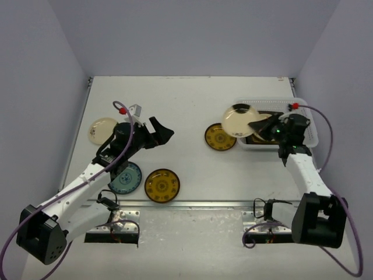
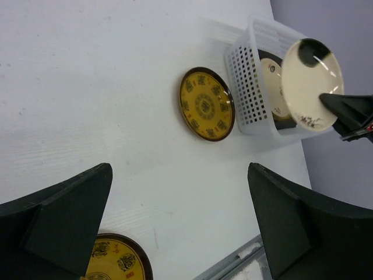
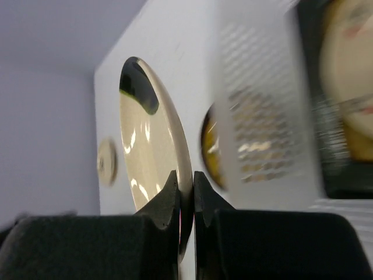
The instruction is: Place the plates into the plastic bin on the countertop
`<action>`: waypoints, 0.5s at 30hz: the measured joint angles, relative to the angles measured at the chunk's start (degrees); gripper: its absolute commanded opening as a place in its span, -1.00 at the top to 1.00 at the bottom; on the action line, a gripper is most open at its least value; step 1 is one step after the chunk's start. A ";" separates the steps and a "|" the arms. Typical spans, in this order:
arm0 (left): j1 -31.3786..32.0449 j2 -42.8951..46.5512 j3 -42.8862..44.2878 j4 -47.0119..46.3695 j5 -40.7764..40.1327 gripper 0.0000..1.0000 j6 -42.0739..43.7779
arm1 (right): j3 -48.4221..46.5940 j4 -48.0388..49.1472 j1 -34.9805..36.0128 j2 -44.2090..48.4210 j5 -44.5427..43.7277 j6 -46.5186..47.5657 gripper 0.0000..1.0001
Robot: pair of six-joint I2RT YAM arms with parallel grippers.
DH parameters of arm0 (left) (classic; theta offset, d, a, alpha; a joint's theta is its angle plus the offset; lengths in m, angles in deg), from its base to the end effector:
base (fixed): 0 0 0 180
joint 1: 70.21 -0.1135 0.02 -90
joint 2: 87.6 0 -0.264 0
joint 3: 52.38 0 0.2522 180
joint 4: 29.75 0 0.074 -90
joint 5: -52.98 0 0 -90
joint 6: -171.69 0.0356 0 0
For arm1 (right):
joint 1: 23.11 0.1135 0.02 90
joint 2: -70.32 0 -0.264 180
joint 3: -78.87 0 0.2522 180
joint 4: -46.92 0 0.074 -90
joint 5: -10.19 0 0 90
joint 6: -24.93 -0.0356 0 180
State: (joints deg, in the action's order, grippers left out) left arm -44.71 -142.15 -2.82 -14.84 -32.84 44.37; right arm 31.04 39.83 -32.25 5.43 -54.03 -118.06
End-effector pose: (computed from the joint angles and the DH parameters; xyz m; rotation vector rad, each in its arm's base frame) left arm 0.1984 -0.0975 0.2694 -0.1551 1.9957 -0.7939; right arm 0.2452 -0.0238 0.2352 0.7974 1.9122 0.9306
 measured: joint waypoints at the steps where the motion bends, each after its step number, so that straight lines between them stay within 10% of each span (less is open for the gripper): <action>1: 0.00 0.20 -0.14 -0.02 -0.78 -1.00 0.05 | 0.03 -0.42 -4.42 0.62 -3.06 -0.76 1.00; 9: 0.02 -9.49 -0.56 -0.35 -0.04 -1.00 1.41 | -0.95 -3.00 -15.82 -10.24 -14.08 -5.12 0.87; 11: 0.02 -11.20 -0.58 0.24 0.28 -1.00 2.09 | -2.23 -3.69 -16.23 -13.97 -13.95 -4.96 0.11; 15: 0.02 -12.37 -0.58 0.44 0.75 -1.00 3.01 | -5.17 -3.38 -16.21 -14.75 -13.97 -4.69 -0.76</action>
State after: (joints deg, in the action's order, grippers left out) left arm -44.69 -154.51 -3.40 -14.40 -32.10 47.38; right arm 25.86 36.45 -48.45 -9.32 -68.00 -122.75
